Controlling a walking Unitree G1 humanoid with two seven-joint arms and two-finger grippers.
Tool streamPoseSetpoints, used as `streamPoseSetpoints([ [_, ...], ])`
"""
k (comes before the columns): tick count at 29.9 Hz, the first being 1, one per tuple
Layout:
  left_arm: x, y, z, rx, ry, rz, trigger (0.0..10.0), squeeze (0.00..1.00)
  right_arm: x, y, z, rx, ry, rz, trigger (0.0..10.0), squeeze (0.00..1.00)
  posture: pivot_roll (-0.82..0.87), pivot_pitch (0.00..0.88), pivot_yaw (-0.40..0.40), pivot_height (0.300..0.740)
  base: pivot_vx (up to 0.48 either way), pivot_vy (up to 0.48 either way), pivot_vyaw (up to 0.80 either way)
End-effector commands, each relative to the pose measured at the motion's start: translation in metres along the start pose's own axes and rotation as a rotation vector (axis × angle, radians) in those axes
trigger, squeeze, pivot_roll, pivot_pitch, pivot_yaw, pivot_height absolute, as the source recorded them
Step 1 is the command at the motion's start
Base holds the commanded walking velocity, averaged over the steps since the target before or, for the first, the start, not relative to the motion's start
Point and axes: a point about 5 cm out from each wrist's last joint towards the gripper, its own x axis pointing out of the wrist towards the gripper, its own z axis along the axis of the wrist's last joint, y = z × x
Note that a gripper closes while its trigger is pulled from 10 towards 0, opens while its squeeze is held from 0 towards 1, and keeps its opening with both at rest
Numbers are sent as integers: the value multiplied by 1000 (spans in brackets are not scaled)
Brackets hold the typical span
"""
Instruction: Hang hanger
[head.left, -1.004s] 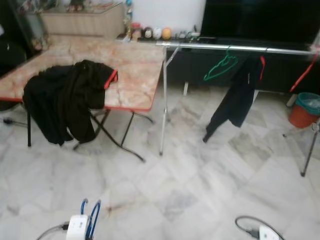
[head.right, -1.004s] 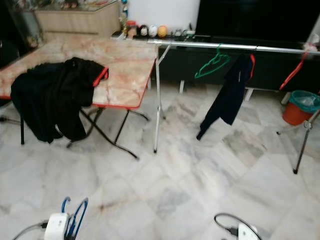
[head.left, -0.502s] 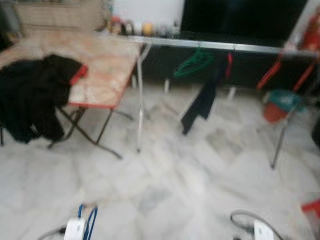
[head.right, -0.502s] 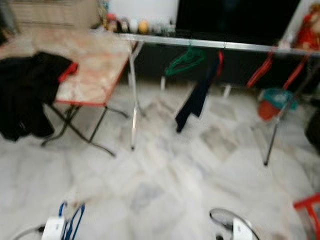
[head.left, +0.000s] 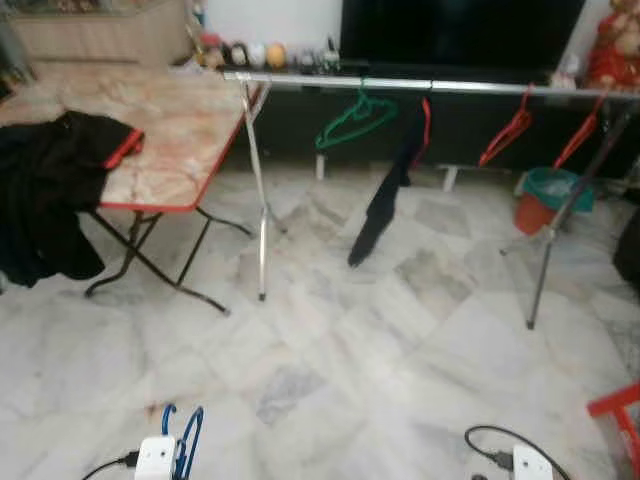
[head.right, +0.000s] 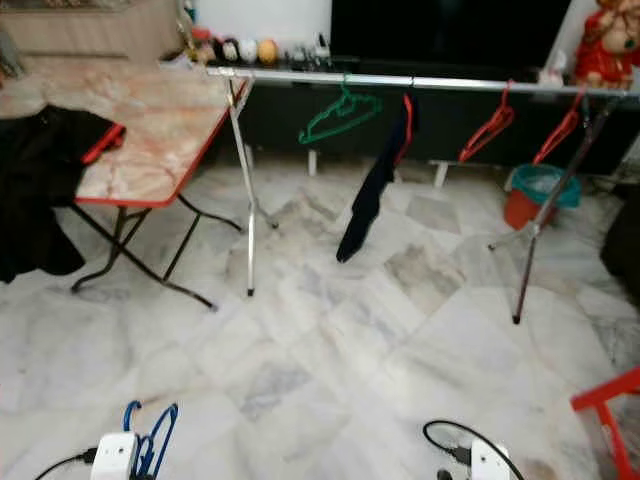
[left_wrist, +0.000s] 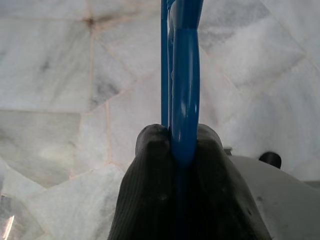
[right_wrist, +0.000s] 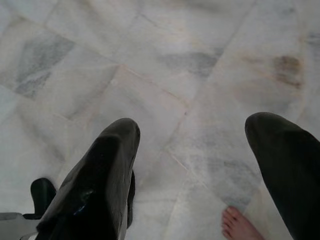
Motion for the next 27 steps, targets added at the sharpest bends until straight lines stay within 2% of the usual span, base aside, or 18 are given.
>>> streamPoseSetpoints([
  [1,0,3,-1,4,11,10,10000,0,1,2,2,5,-7,3,10000,0,15,0,-22,740,319,0,0],
  [7,-1,4,-2,5,14,10,10000,0,1,2,3,5,-5,6,10000,0,12,0,-25,740,321,0,-208],
  [27,-1,4,-5,-2,24,14,10000,0,1,2,5,5,-26,17,10000,0,10,0,-30,740,324,0,0],
])
